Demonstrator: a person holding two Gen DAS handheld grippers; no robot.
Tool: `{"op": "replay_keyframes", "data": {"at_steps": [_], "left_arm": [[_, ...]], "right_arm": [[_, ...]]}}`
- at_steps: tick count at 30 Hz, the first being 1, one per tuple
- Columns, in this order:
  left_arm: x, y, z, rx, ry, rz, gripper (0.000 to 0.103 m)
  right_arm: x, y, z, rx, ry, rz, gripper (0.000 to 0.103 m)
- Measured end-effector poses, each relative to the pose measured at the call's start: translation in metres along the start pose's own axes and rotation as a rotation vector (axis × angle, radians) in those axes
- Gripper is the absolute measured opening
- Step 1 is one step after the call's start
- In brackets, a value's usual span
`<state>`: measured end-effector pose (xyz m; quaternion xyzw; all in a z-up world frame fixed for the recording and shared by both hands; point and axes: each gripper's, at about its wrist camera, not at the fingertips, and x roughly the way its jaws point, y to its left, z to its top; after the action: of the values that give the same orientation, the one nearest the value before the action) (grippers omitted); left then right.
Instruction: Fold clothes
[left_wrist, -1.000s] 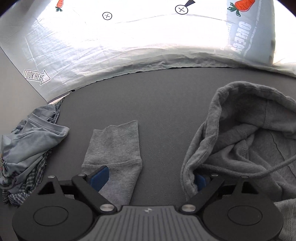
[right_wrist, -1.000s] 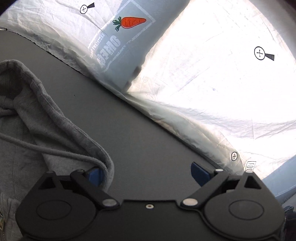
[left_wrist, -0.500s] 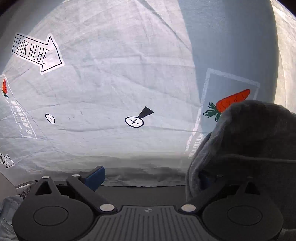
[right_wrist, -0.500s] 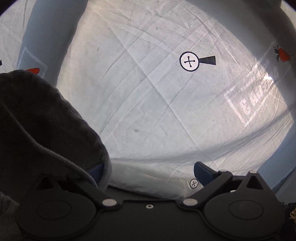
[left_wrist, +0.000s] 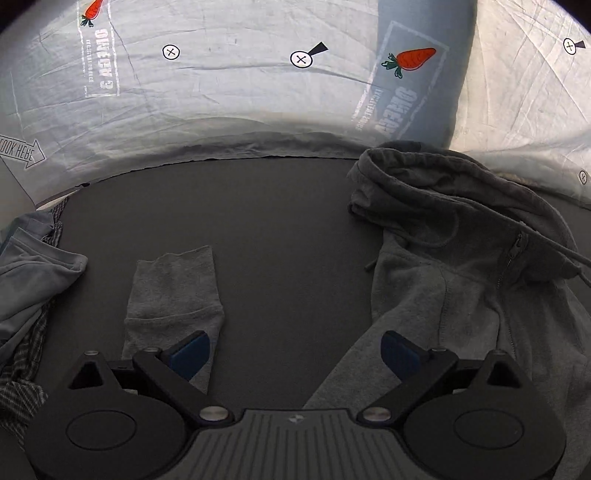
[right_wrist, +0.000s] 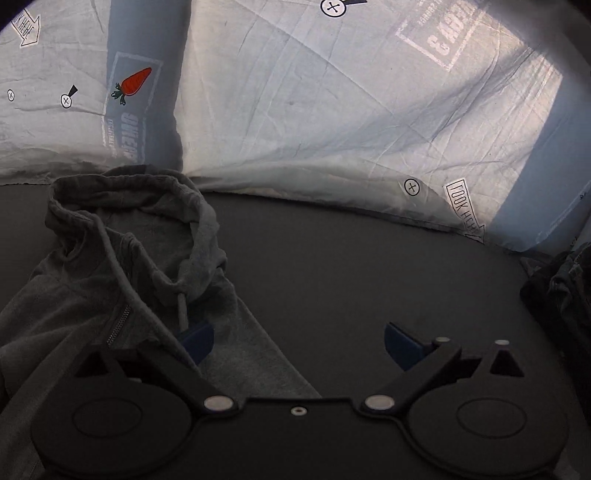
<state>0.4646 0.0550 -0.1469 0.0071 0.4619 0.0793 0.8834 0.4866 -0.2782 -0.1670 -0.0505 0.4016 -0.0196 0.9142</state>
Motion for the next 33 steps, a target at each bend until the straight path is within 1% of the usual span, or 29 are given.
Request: {"op": "replay_keyframes", "data": {"at_steps": [3,5,6,7,9,10,12,13,15,16,18,20,24,26,28,30,31,32,33], "left_arm": [[-0.026,0.013,-0.041,0.009,0.022,0.051,0.099],[-0.043,0.027,-0.070,-0.014,0.046,0.078,0.099],[-0.049,0.034,-0.082,-0.033,0.062,0.081,0.099],[-0.055,0.041,-0.095,-0.052,0.077,0.085,0.099],[-0.062,0.049,-0.116,-0.075,0.104,0.089,0.099],[-0.065,0.054,-0.127,-0.087,0.117,0.091,0.099],[-0.067,0.058,-0.145,-0.090,0.138,0.094,0.099],[-0.069,0.060,-0.153,-0.093,0.145,0.091,0.099],[-0.070,0.063,-0.167,-0.098,0.159,0.087,0.099],[-0.072,0.064,-0.175,-0.100,0.161,0.086,0.099],[-0.075,0.067,-0.189,-0.106,0.162,0.080,0.099],[-0.075,0.069,-0.200,-0.100,0.154,0.064,0.098],[-0.071,0.067,-0.213,-0.055,0.135,0.043,0.098],[-0.067,0.065,-0.218,-0.058,0.127,0.043,0.098],[-0.066,0.063,-0.221,-0.073,0.115,0.036,0.098],[-0.068,0.061,-0.222,-0.087,0.104,0.022,0.093],[-0.070,0.059,-0.223,-0.094,0.098,0.008,0.084],[-0.072,0.058,-0.225,-0.103,0.091,-0.009,0.073],[-0.075,0.056,-0.225,-0.105,0.083,-0.025,0.066]], "right_arm": [[-0.031,-0.018,-0.038,0.089,0.037,0.020,0.098],[-0.052,-0.029,-0.064,0.146,0.065,0.032,0.097],[-0.060,-0.034,-0.075,0.165,0.077,0.041,0.093],[-0.068,-0.036,-0.086,0.181,0.093,0.061,0.091],[-0.081,-0.040,-0.107,0.214,0.128,0.109,0.082],[-0.087,-0.042,-0.117,0.242,0.147,0.143,0.080],[-0.094,-0.044,-0.135,0.324,0.199,0.238,0.069],[-0.096,-0.045,-0.144,0.367,0.223,0.290,0.067],[-0.101,-0.043,-0.162,0.433,0.265,0.378,0.057],[-0.102,-0.041,-0.168,0.442,0.279,0.393,0.054],[-0.107,-0.033,-0.181,0.422,0.303,0.395,0.044],[-0.111,-0.024,-0.191,0.392,0.320,0.395,0.040],[-0.119,-0.007,-0.207,0.294,0.331,0.365,0.042],[-0.121,0.002,-0.210,0.225,0.322,0.344,0.043],[-0.124,0.009,-0.213,0.174,0.325,0.345,0.044],[-0.128,0.015,-0.217,0.121,0.317,0.341,0.043],[-0.130,0.018,-0.219,0.088,0.311,0.336,0.043],[-0.131,0.021,-0.219,0.051,0.303,0.327,0.041],[-0.133,0.024,-0.220,0.014,0.295,0.316,0.032]]}}
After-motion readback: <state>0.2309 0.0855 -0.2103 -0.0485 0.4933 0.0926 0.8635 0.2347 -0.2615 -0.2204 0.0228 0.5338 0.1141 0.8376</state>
